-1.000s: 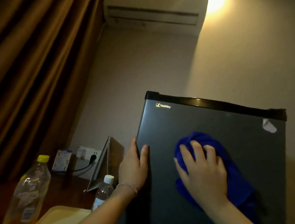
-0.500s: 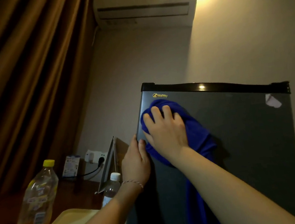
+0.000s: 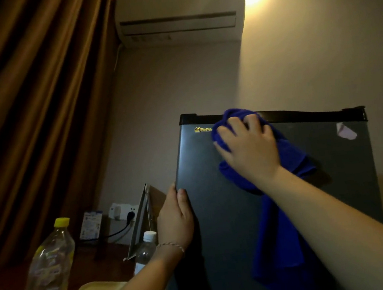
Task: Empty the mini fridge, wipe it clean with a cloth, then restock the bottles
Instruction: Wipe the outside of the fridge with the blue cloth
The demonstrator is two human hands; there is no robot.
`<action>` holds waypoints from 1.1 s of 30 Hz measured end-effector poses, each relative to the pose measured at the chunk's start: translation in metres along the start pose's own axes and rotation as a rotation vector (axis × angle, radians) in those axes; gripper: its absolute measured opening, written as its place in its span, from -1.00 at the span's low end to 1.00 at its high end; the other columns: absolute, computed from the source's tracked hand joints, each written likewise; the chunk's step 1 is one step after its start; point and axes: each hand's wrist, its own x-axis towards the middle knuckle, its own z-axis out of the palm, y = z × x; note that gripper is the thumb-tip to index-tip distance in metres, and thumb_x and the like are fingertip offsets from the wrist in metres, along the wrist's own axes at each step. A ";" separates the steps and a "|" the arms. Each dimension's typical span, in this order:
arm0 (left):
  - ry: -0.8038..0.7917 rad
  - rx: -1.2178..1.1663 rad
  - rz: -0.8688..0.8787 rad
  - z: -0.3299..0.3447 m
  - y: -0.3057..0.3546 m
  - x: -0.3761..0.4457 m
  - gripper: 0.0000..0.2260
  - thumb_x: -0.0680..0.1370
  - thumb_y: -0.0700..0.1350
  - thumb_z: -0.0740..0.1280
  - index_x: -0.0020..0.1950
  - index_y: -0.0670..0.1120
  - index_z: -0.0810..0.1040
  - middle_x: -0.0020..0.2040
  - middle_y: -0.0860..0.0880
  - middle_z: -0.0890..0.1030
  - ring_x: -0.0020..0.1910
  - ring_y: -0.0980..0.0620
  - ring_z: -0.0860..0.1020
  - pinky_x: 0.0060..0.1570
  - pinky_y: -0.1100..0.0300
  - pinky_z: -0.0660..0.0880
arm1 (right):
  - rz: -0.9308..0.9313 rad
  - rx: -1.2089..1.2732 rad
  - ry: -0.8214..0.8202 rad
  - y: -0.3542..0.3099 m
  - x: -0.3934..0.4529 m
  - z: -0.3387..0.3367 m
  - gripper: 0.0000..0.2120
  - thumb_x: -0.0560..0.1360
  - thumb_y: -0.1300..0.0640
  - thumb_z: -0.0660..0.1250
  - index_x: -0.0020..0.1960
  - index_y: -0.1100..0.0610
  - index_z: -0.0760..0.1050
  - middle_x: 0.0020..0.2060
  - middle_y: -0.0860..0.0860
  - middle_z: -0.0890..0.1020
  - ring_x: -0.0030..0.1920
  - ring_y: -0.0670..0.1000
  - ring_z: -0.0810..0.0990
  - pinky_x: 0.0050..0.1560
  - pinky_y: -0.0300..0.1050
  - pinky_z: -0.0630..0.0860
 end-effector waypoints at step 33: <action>-0.118 -0.024 0.009 -0.005 -0.021 -0.002 -0.75 0.58 0.26 -0.12 0.00 0.29 0.32 -0.11 0.08 0.58 -0.15 0.18 0.60 -0.18 0.27 0.52 | 0.050 -0.075 -0.076 0.040 -0.025 -0.017 -0.59 0.60 -0.18 0.18 0.34 0.01 0.46 0.29 0.07 0.46 0.30 0.21 0.32 0.21 0.28 0.27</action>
